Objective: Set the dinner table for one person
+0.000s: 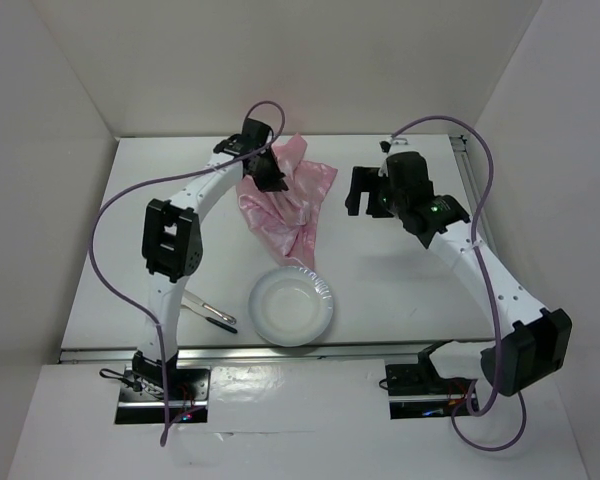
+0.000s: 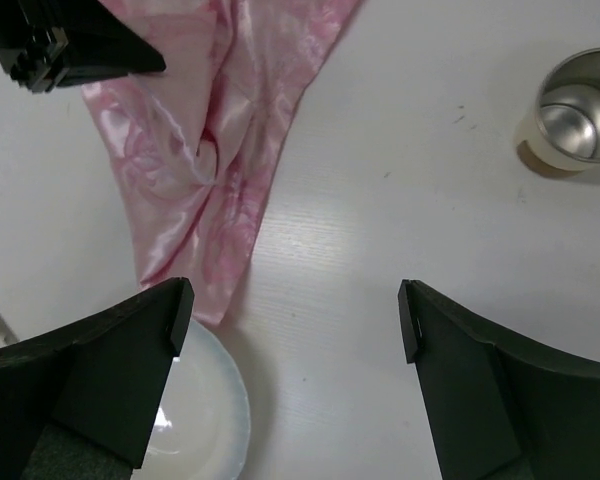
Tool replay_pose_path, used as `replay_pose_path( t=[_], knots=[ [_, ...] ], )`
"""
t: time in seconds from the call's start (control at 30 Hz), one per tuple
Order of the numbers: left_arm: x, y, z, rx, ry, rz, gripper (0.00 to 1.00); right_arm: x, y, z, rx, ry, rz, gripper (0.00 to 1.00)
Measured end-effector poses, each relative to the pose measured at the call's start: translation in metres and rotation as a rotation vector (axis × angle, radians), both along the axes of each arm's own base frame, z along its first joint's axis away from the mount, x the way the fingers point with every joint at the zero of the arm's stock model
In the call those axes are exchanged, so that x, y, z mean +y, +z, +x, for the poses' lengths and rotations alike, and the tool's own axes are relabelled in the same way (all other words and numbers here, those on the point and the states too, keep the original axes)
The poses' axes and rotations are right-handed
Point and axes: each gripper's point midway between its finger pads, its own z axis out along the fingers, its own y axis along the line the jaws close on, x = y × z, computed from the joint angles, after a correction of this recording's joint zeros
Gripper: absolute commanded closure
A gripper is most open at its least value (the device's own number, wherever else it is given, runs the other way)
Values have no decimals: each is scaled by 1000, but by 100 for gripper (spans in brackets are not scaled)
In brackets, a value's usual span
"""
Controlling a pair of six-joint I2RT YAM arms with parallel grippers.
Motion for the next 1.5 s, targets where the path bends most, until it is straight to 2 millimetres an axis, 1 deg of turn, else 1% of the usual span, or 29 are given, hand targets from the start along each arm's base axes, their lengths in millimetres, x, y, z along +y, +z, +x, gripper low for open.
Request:
replay_pose_path(
  t=[0.07, 0.13, 0.2, 0.23, 0.33, 0.4, 0.43, 0.5, 0.57, 0.63, 0.73, 0.8, 0.87, 0.93, 0.97, 1.03, 1.07, 1.1, 1.17, 1.23, 1.33, 1.37, 1.5],
  knots=[
    [6, 11, 1, -19, -8, 1, 100, 10, -5, -1, 21, 46, 26, 4],
    [19, 30, 1, -51, -7, 7, 100, 23, -19, -4, 65, 96, 62, 10],
    [37, 60, 3, -105, 7, 9, 100, 38, -41, -8, 136, 139, 116, 15],
    [47, 78, 3, -138, 22, 8, 100, 45, -54, -11, 179, 157, 142, 20],
    [79, 138, -1, -257, 60, 9, 100, 65, -97, -18, 315, 196, 194, 24],
    [96, 167, -5, -321, 78, 17, 100, 78, -116, -24, 366, 226, 185, 22],
    [103, 180, -8, -350, 87, 21, 100, 89, -124, -27, 382, 258, 179, 21],
    [112, 197, -14, -387, 92, 37, 100, 106, -136, -33, 411, 320, 163, 17],
    [119, 201, -16, -398, 92, 55, 100, 123, -146, -37, 436, 382, 150, 17],
    [124, 197, -17, -385, 93, 68, 100, 135, -155, -38, 456, 428, 147, 17],
    [137, 189, -19, -353, 101, 94, 100, 144, -168, -35, 480, 456, 140, 17],
    [147, 188, -20, -345, 114, 102, 100, 148, -174, -33, 487, 469, 131, 17],
    [153, 190, -19, -348, 116, 113, 100, 153, -179, -33, 492, 483, 122, 20],
    [159, 193, -18, -353, 125, 117, 100, 163, -183, -34, 493, 505, 115, 21],
    [161, 194, -18, -356, 128, 118, 100, 167, -184, -34, 491, 516, 112, 24],
    [161, 194, -18, -355, 128, 118, 100, 178, -187, -35, 490, 539, 102, 27],
    [161, 194, -19, -355, 128, 118, 100, 182, -187, -34, 488, 544, 98, 30],
    [161, 194, -19, -353, 125, 116, 100, 187, -187, -31, 481, 549, 95, 36],
    [161, 194, -20, -350, 122, 115, 100, 193, -189, -30, 474, 561, 88, 41],
    [161, 193, -20, -348, 120, 113, 100, 194, -190, -31, 477, 564, 83, 43],
    [161, 193, -20, -347, 118, 109, 100, 193, -192, -30, 474, 548, 71, 43],
    [161, 193, -20, -347, 118, 109, 100, 193, -192, -29, 470, 542, 64, 41],
    [166, 193, -20, -345, 126, 106, 100, 187, -195, -23, 456, 505, 31, 41]
  ],
)
